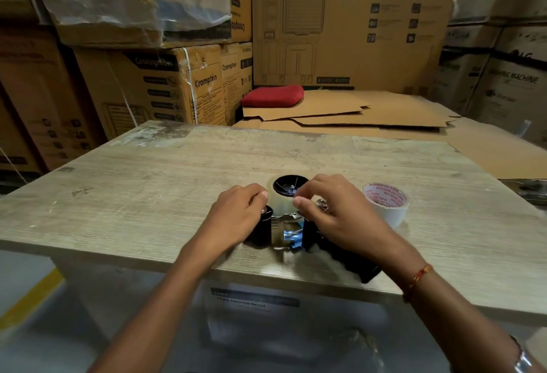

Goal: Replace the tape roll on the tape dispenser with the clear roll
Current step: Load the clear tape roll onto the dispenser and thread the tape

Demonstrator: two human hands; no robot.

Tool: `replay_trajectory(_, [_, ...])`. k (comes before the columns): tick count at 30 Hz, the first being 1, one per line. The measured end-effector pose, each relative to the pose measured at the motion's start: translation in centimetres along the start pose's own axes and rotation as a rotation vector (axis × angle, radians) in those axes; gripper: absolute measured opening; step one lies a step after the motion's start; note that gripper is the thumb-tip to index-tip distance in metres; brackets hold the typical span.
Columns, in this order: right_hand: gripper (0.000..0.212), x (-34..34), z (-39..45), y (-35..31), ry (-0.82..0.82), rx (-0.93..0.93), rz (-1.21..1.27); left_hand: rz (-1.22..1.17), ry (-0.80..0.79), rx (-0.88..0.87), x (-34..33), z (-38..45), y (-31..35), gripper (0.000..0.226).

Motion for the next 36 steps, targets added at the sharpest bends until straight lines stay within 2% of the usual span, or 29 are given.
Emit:
replay_trajectory(6, [0.019,-1.8,-0.7,-1.6,-0.056,0.044,-0.127,0.055,0.077,0.056,-0.9,-0.3,0.3,0.034])
replay_trajectory(11, [0.015,-1.1,-0.5,-1.0,-0.168,0.03,0.072,0.044,0.033,0.047,-1.3,-0.3,0.3,0.041])
replay_trajectory(16, [0.026,-0.5,0.0,-0.9,-0.219,0.026,0.194,-0.083,-0.022,0.076,-1.3,-0.7,0.5,0.043])
replay_trajectory(21, [0.038,-0.1,-0.3,-0.6,-0.22,0.058,0.32,-0.092,-0.025,0.079,-1.4,-0.9,0.5,0.044])
replay_trajectory(25, [0.026,-0.3,-0.8,0.1,-0.155,0.047,0.176,-0.116,0.001,0.087,-1.6,-0.9,0.3,0.045])
replay_trajectory(29, [0.031,0.1,-0.5,0.6,-0.058,0.059,0.1,-0.113,0.046,0.127,-2.4,-1.4,0.1,0.048])
replay_trajectory(32, [0.031,0.4,-0.2,1.2,-0.056,0.066,0.038,-0.061,0.092,0.147,-2.7,-1.3,0.0,0.052])
replay_trajectory(36, [0.024,0.1,0.1,1.7,-0.062,-0.016,0.004,-0.327,0.012,0.097,-2.5,-0.4,-0.6,0.063])
Point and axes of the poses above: each hand's wrist, its own z-axis towards the middle knuckle, its own x-axis out of the back of the hand, y = z × x, the point moved 1 cm from there along z, towards the middle knuckle, and after that the axes turned 4 degrees about x, right-handed, at the moved point
